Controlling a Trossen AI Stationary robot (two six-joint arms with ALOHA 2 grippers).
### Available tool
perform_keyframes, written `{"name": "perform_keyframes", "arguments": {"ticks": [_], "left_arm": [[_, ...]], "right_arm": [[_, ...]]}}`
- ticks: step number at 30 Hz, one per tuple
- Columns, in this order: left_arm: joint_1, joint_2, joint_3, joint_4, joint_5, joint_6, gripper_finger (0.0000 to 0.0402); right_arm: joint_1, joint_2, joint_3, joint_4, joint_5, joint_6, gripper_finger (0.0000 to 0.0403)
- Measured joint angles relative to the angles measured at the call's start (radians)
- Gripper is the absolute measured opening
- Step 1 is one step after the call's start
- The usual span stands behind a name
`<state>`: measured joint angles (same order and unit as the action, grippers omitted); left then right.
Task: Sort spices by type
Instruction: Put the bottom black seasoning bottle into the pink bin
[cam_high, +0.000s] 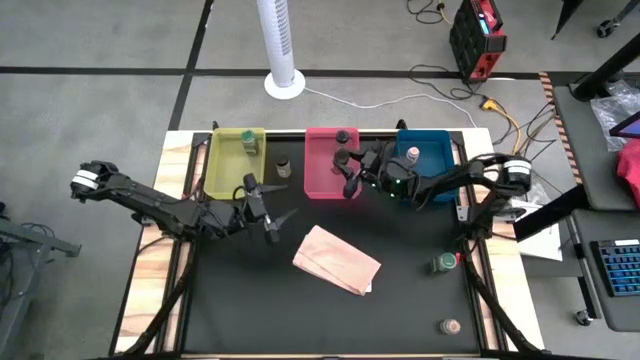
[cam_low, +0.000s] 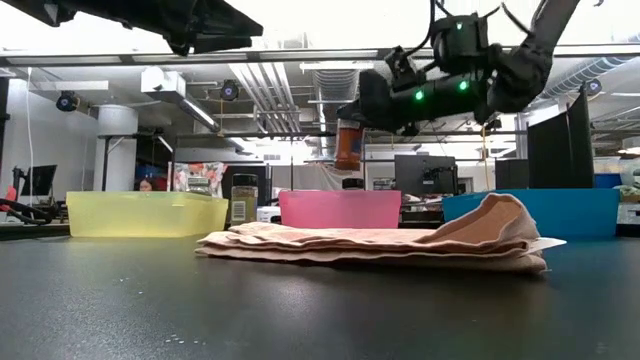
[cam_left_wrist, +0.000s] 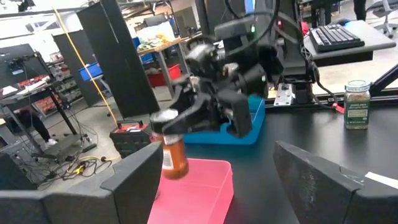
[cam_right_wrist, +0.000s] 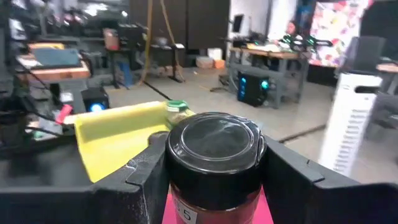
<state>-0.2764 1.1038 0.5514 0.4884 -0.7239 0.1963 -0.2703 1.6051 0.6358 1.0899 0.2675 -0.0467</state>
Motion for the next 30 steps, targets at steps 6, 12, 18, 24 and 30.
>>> {"name": "perform_keyframes", "arguments": {"ticks": [6, 12, 18, 24, 30], "left_arm": [[-0.003, 0.0, 0.001, -0.001, 0.0, 0.0, 0.0288], [-0.003, 0.001, -0.001, -0.003, 0.0, 0.0, 0.0288], [-0.003, 0.0, -0.002, -0.008, -0.021, 0.0, 0.0288], [-0.003, 0.0, -0.002, -0.017, -0.054, 0.0, 0.0288], [-0.003, 0.0, -0.002, -0.018, -0.054, 0.0, 0.0288]], "right_arm": [[-0.024, 0.15, 0.024, 0.079, -0.019, 0.021, 0.0195], [-0.058, 0.225, 0.058, 0.071, 0.03, 0.111, 0.0195], [-0.064, 0.241, 0.065, 0.043, 0.1, 0.166, 0.0195], [-0.064, 0.235, 0.065, -0.035, 0.099, 0.142, 0.0195], [-0.064, 0.237, 0.064, -0.052, 0.1, 0.113, 0.0195]]}}
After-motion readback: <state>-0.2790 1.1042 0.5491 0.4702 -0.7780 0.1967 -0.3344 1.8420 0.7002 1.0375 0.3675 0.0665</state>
